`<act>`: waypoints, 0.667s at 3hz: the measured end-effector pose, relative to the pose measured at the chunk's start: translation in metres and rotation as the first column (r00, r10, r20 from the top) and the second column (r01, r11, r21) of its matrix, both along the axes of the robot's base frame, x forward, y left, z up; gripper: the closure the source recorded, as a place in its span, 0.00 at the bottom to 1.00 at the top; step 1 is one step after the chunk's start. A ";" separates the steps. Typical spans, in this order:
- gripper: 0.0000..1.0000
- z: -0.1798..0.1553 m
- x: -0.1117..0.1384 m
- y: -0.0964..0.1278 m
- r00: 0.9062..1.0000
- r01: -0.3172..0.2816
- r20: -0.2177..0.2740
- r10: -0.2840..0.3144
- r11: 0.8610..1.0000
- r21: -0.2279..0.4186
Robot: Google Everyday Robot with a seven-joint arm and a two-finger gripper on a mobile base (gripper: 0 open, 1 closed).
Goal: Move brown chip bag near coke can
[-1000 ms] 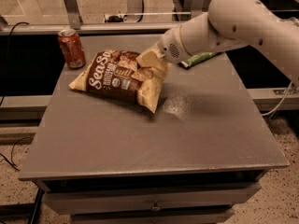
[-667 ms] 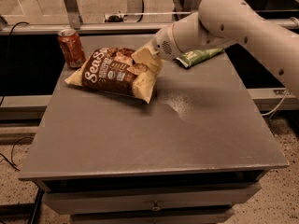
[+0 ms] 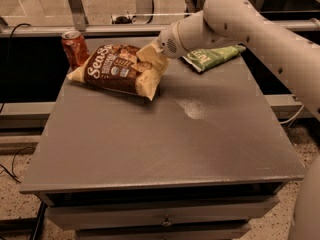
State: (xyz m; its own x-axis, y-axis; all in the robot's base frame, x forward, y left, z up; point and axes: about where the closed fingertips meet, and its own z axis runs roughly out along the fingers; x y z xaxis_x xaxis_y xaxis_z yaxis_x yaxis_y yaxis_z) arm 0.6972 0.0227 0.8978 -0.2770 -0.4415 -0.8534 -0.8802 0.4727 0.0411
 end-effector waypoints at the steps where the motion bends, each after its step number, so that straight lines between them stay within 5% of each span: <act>1: 0.83 0.002 0.006 0.001 1.000 -0.005 0.008 0.005 1.000 0.002; 2: 0.59 0.001 0.009 0.002 1.000 -0.008 0.005 0.008 1.000 0.005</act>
Offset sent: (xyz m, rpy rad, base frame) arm 0.0134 -0.0028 0.0028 0.0079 -0.0060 0.0030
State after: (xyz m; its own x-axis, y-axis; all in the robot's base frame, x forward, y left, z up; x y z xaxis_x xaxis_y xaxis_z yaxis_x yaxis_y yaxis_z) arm 0.7063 0.0249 0.8989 -0.2690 -0.4399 -0.8568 -0.8844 0.4651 0.0389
